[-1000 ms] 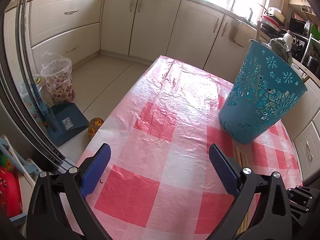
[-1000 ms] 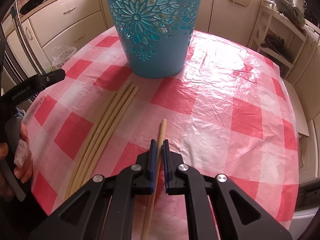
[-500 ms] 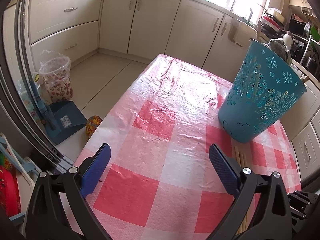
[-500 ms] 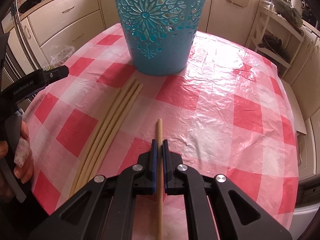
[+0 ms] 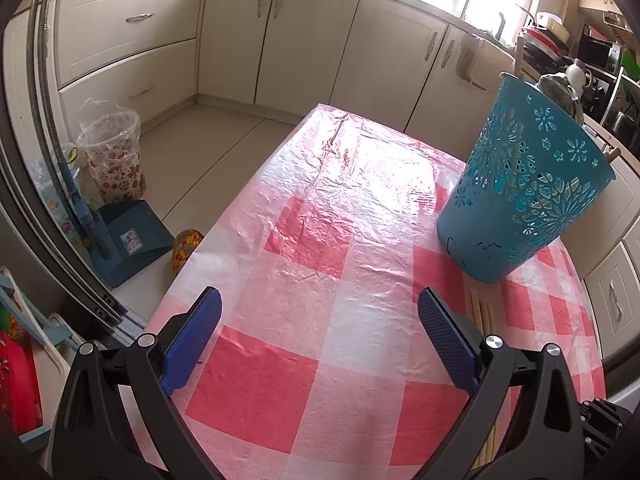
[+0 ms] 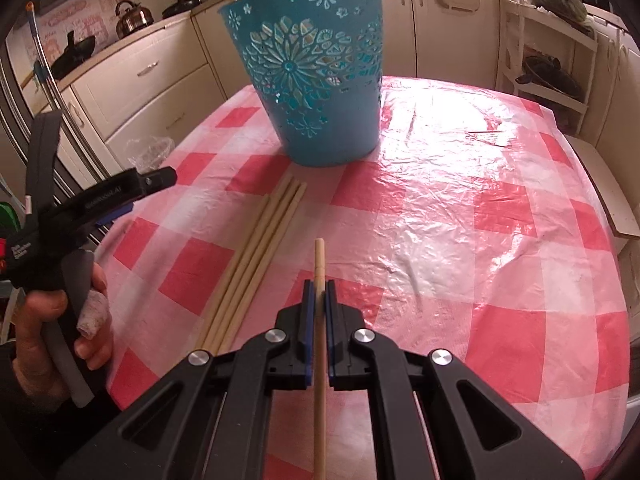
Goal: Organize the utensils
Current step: 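Raise the chopstick over the teal basket and open the right gripper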
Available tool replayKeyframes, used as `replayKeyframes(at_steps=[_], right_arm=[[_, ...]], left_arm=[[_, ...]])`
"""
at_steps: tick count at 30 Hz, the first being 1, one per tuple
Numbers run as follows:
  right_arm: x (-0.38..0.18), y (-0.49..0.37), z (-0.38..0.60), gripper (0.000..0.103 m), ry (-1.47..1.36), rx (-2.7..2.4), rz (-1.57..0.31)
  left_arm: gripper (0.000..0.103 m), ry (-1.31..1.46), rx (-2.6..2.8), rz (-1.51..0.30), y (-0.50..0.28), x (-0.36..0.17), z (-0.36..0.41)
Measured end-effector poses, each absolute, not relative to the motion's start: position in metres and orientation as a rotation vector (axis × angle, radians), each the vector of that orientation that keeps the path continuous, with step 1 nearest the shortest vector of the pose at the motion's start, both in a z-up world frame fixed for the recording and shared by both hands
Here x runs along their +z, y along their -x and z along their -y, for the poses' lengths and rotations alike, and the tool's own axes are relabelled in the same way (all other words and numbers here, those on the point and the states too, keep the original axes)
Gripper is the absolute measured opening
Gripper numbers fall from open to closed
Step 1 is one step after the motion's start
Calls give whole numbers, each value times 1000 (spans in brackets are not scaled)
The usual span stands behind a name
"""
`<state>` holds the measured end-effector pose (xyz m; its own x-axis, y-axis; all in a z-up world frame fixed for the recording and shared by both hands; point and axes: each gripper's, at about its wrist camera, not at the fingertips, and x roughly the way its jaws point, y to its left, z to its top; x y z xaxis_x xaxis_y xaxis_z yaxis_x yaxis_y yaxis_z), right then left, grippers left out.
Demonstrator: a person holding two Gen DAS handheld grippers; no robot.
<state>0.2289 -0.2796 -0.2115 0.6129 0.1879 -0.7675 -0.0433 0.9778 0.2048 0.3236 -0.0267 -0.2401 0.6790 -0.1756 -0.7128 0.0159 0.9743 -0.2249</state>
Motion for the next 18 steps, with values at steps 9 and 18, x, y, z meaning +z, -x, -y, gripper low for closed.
replayKeyframes(at_steps=[9, 18], right_arm=[[-150, -214, 292, 6, -286, 201, -694], [-81, -238, 304, 6, -347, 260, -498]], left_arm=[[95, 210, -112, -825, -324, -241, 26], [95, 223, -110, -835, -326, -243, 24]])
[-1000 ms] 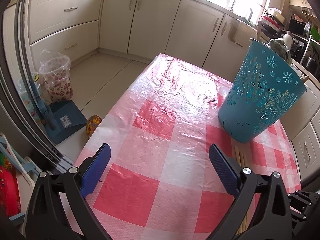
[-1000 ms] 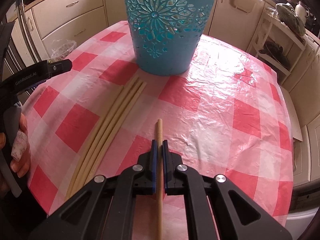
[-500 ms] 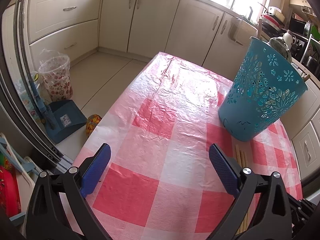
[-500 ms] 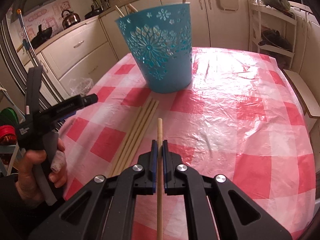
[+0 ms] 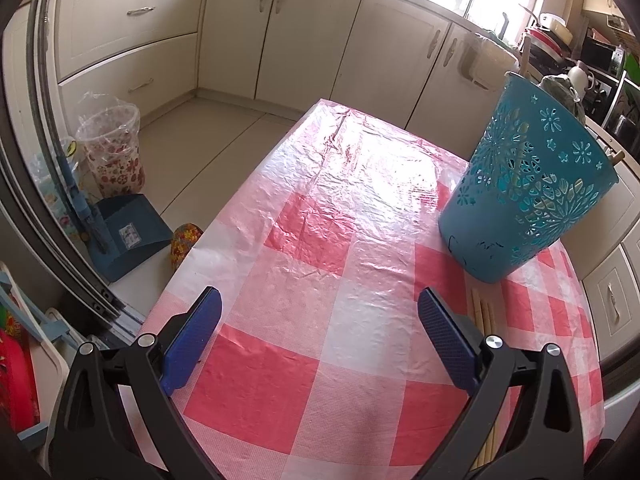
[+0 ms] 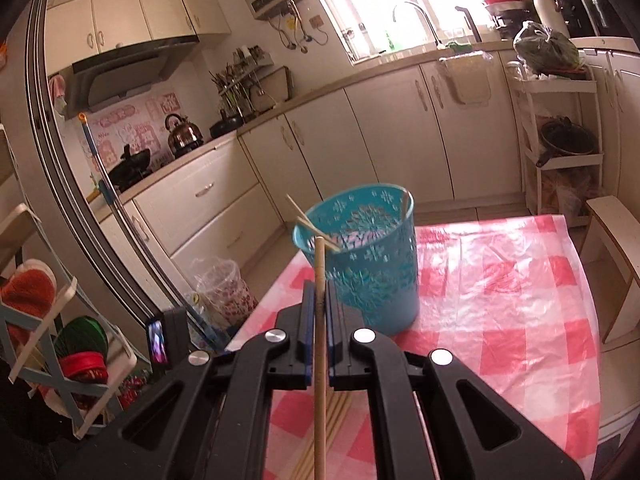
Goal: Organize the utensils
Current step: 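Raise the chopstick over the teal basket and open the right gripper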
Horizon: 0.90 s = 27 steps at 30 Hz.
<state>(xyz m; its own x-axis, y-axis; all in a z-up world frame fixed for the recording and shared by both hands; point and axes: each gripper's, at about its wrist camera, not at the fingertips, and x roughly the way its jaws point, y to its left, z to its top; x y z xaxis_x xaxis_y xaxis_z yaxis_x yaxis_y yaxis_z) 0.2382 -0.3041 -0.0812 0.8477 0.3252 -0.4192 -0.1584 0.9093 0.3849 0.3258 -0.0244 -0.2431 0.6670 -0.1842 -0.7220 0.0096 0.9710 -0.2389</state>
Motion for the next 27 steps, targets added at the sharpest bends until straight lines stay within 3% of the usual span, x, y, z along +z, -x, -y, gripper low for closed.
replayKeyframes(at_steps=[13, 27], right_arm=[[-11, -355, 305, 6, -334, 141, -180], [-43, -396, 306, 7, -274, 61, -255]], left_arm=[[95, 209, -141, -828, -326, -242, 29], [95, 239, -150, -837, -329, -243, 25]])
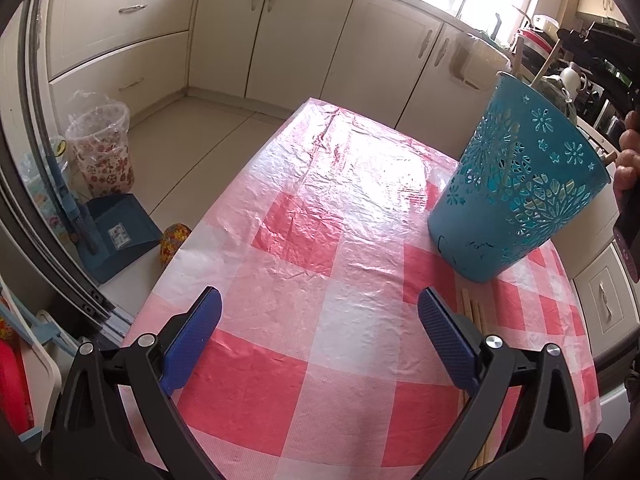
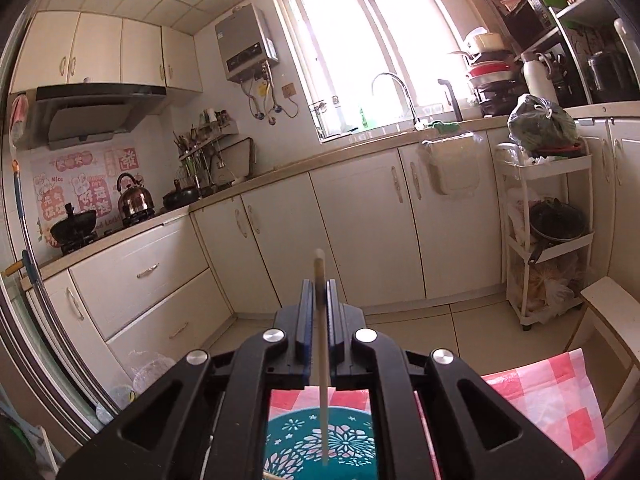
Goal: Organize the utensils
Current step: 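Raise the chopstick over the teal basket and open the right gripper, then bring the right gripper back to the chopsticks on the cloth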
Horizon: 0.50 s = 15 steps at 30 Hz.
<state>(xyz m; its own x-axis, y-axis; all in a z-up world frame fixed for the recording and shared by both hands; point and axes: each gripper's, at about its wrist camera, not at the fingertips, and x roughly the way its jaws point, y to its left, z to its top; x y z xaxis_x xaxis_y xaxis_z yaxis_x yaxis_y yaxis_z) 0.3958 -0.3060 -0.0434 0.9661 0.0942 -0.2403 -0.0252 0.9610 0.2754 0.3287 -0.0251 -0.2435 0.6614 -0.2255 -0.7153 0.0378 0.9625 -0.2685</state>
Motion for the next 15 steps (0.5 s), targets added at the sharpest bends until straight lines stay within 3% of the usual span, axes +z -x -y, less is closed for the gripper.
replayKeyframes(at_steps=[3, 10, 15], right_arm=[[-45, -388, 305, 9, -265, 80, -295], [-39, -303, 311, 40, -274, 85, -296], [-96, -242, 295, 41, -271, 92, -508]], left_arm=[[95, 241, -148, -845, -330, -245, 25], [95, 274, -144, -867, -333, -248, 19], [95, 262, -139, -853, -330, -247, 21]])
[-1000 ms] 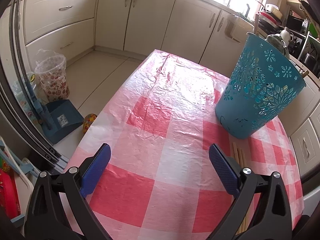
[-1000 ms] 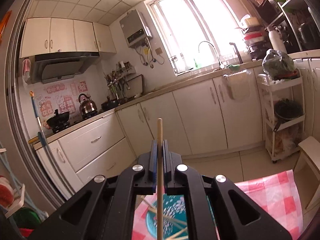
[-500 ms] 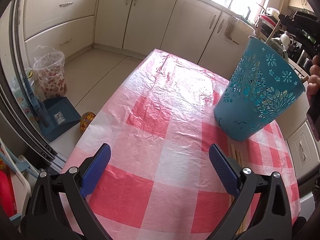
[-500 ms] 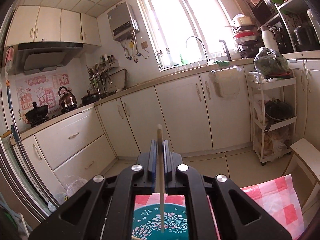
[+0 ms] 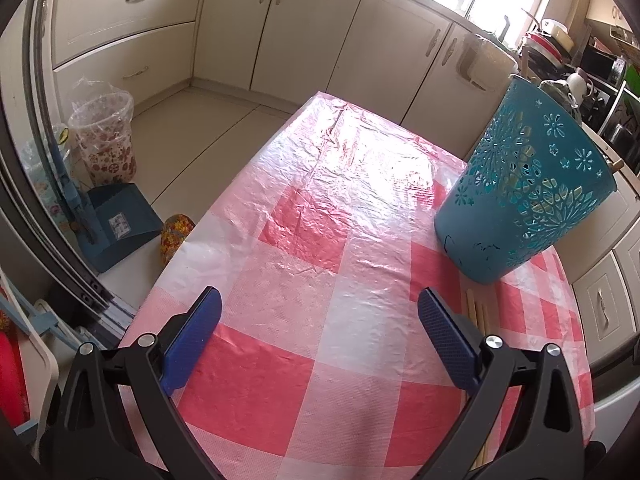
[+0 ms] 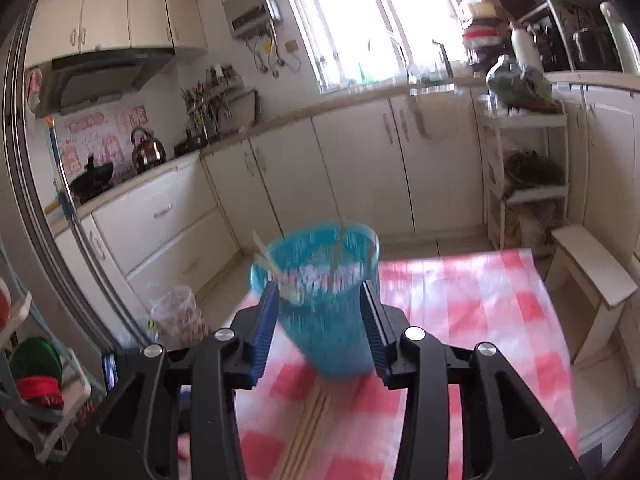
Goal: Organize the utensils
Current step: 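Bring the right gripper back to the chopsticks on the cloth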
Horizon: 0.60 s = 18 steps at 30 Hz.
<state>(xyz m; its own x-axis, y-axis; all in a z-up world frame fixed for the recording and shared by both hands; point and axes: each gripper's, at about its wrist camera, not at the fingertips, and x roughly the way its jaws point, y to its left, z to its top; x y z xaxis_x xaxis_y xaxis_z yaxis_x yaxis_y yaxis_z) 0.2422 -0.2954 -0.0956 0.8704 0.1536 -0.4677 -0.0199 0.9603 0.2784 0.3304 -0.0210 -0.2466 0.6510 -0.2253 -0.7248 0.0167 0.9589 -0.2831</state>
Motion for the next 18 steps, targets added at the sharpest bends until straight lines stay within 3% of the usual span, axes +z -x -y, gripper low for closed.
replayKeyframes(at_steps=[2, 4, 18], right_arm=[[-139, -238, 280, 31, -258, 119, -665], [-173, -243, 268, 13, -252, 144, -783], [-222, -298, 234, 8, -146, 68, -932]], left_arm=[[95, 245, -136, -838, -328, -244, 24], [95, 226, -138, -824, -325, -242, 26], [95, 232, -148, -825, -324, -242, 25]])
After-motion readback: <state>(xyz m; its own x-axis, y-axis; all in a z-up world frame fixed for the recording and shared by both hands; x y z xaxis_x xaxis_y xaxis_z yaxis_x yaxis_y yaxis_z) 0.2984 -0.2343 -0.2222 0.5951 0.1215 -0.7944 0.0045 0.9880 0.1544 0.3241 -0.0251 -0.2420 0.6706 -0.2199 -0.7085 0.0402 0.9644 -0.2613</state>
